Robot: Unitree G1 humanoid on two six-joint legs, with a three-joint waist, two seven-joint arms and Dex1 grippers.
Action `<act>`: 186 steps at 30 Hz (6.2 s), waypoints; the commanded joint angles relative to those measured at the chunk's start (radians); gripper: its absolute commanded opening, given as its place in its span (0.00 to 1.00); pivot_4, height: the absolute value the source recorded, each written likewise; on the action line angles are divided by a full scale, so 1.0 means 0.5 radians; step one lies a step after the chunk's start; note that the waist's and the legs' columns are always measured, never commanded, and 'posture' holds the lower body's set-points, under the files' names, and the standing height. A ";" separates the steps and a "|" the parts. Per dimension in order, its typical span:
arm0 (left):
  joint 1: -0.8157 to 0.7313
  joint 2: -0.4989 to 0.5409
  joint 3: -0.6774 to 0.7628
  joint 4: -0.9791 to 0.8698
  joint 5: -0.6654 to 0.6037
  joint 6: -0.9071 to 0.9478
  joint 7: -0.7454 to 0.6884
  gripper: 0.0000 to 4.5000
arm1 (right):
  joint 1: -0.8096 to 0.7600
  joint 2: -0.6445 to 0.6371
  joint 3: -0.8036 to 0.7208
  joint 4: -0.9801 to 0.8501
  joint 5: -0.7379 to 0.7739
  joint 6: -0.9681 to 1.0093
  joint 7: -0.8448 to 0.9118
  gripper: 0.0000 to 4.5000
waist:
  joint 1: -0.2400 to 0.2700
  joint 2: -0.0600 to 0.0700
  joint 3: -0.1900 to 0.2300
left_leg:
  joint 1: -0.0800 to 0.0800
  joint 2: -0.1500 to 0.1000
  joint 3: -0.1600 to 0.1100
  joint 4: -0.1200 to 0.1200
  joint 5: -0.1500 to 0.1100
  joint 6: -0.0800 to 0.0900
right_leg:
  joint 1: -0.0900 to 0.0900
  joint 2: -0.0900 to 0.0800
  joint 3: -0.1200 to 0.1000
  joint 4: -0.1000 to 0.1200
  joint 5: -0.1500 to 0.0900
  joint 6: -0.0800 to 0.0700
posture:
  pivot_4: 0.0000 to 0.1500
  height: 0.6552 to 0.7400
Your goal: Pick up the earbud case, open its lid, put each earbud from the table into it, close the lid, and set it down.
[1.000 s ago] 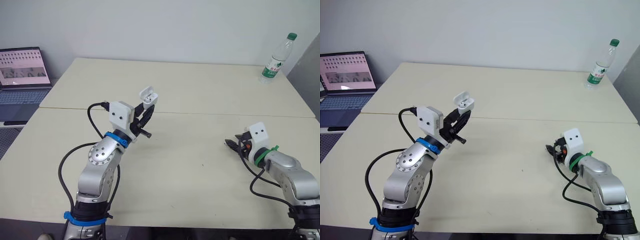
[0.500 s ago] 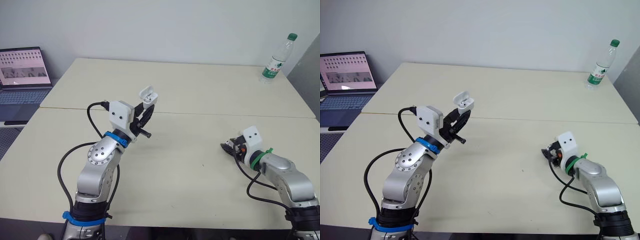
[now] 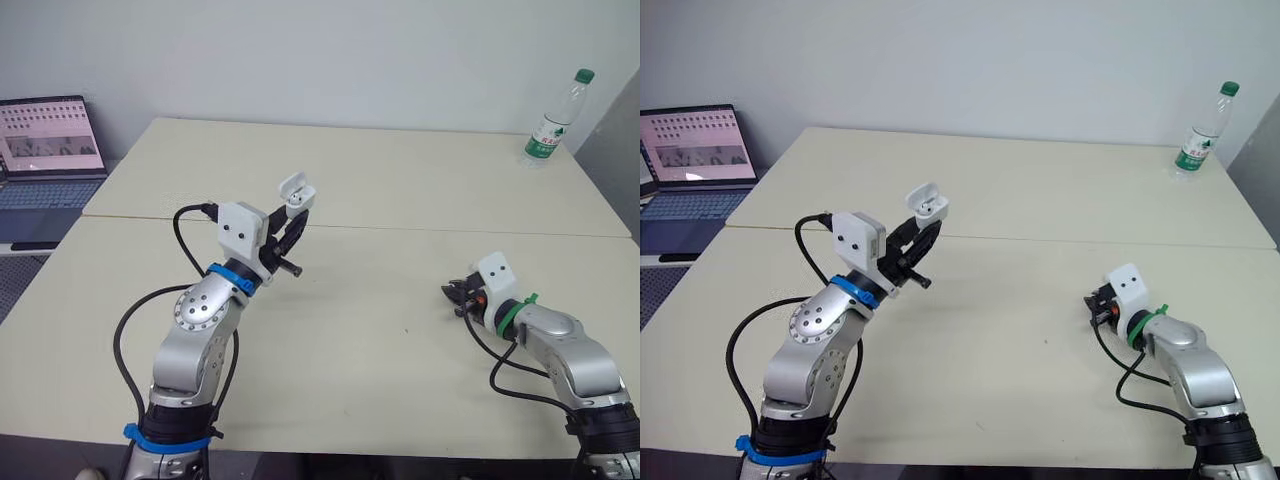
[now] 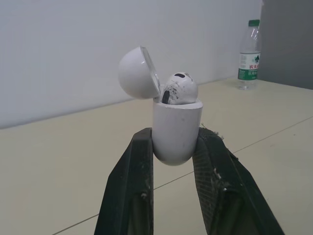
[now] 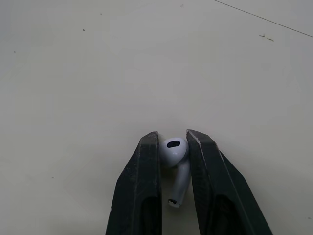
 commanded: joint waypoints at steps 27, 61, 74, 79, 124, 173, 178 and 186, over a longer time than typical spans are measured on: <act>-0.014 -0.080 -0.024 -0.061 0.008 -0.100 0.017 0.17 | -0.290 -1.142 0.397 1.387 -0.657 -1.715 1.651 0.26 | -0.003 -0.006 -0.003 | 0.009 0.000 0.002 0.002 0.000 0.000 | 0.011 -0.002 0.002 -0.002 -0.001 0.001 | 1.00 1.00; -0.025 -0.074 -0.019 -0.028 0.007 -0.123 0.001 0.17 | -0.299 -1.152 0.377 1.377 -0.698 -1.623 1.721 0.08 | 0.017 -0.011 -0.006 | 0.035 -0.001 0.000 -0.001 -0.001 0.001 | 0.039 -0.004 0.000 -0.009 -0.002 0.002 | 1.00 1.00; -0.025 -0.062 -0.021 -0.054 -0.127 -0.025 -0.097 0.17 | -1.081 0.402 -0.188 0.034 0.541 0.058 0.593 0.08 | -0.022 0.011 0.005 | 0.021 0.005 -0.019 -0.006 -0.001 -0.002 | 0.026 0.004 -0.014 0.001 -0.008 -0.006 | 1.00 1.00; -0.053 -0.045 -0.019 -0.099 -0.210 0.067 -0.127 0.17 | -1.211 0.777 -0.216 -0.115 0.670 0.124 0.204 0.08 | 0.041 0.009 0.004 | -0.012 -0.004 -0.019 0.001 -0.002 -0.003 | -0.002 -0.009 -0.016 0.000 -0.006 -0.004 | 1.00 1.00; -0.157 -0.012 -0.042 -0.181 -0.325 0.216 -0.143 0.17 | -1.043 0.787 0.164 0.002 0.428 -0.283 0.224 0.68 | -0.004 0.009 0.004 | -0.010 0.000 -0.013 0.001 -0.002 -0.002 | -0.005 -0.003 -0.012 0.001 -0.004 -0.002 | 1.00 1.00; -0.021 0.330 -0.294 -0.138 -0.212 0.187 -0.641 0.17 | -1.611 0.181 0.394 0.621 0.315 -0.016 1.303 0.01 | -0.009 0.010 0.005 | -0.004 0.001 -0.005 -0.004 -0.002 -0.001 | -0.005 -0.002 -0.006 0.000 -0.005 -0.003 | 1.00 1.00; -0.017 0.323 -0.307 -0.153 -0.202 0.185 -0.656 0.17 | -1.640 0.207 0.490 0.729 0.193 -0.139 1.335 0.01 | -0.009 0.010 0.005 | -0.004 0.001 -0.005 -0.005 -0.002 -0.001 | -0.005 -0.002 -0.005 0.000 -0.005 -0.003 | 1.00 1.00; -0.010 0.322 -0.293 -0.154 -0.175 0.183 -0.639 0.17 | -1.602 0.214 0.562 0.648 0.139 -0.179 1.484 0.01 | -0.009 0.010 0.005 | -0.004 0.001 -0.006 -0.004 -0.002 -0.001 | -0.005 -0.002 -0.006 0.000 -0.005 -0.003 | 1.00 1.00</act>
